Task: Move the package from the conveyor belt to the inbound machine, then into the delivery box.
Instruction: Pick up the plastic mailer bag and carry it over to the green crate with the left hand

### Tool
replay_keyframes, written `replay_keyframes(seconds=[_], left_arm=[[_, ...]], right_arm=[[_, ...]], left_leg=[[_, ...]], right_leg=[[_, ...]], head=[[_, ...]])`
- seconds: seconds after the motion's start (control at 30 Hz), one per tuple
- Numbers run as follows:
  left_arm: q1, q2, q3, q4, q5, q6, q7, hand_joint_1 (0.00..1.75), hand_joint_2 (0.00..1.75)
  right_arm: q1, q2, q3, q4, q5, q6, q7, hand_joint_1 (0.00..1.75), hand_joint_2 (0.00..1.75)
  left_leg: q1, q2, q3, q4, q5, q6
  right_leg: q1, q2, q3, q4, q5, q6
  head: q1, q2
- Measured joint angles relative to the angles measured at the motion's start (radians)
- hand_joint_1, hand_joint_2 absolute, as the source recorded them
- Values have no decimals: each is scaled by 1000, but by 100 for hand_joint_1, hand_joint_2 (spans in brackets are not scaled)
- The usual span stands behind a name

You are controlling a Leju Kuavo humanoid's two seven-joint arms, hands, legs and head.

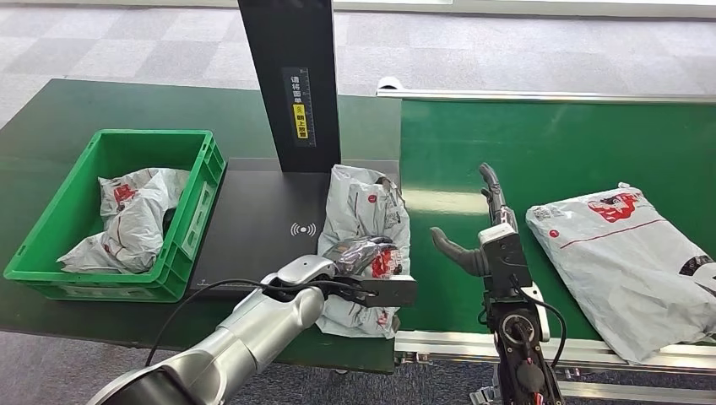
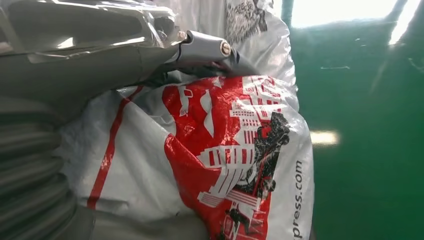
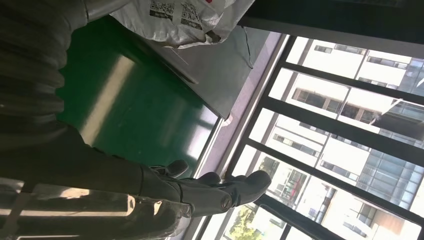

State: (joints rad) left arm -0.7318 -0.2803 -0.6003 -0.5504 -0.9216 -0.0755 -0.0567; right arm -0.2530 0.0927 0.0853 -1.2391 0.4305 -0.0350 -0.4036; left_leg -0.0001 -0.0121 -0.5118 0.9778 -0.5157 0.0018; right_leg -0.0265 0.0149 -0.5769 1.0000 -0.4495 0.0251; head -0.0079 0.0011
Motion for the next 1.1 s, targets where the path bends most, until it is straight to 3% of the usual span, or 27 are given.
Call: replay_keyframes(seconds=[0.23,0.63,0.83,1.1], left_arm=[[39,6,11,-43,-6,100,-98,175,175],[133,26,93,-214,49,240,-192,175,175],[179,43,138,-350,134,387,-312,175,175],[205,65,160,-455,153,416,-333,175,175]], right_arm=[[23,-1,-2,-23,-1,7,6,0,175],[44,-3,-17,-63,-8,20,16,0,175],[44,-6,-17,-67,-20,21,16,0,175],[44,-10,-17,-69,-24,21,16,0,175]], left_leg=[[0,0,0,0,0,0],[0,0,-2,0,0,0],[0,0,-2,0,0,0],[0,0,-2,0,0,0]], right_leg=[[0,0,0,0,0,0],[0,0,-2,0,0,0],[0,0,-2,0,0,0],[0,0,-2,0,0,0]], head=[[0,0],[0,0],[0,0],[0,0]])
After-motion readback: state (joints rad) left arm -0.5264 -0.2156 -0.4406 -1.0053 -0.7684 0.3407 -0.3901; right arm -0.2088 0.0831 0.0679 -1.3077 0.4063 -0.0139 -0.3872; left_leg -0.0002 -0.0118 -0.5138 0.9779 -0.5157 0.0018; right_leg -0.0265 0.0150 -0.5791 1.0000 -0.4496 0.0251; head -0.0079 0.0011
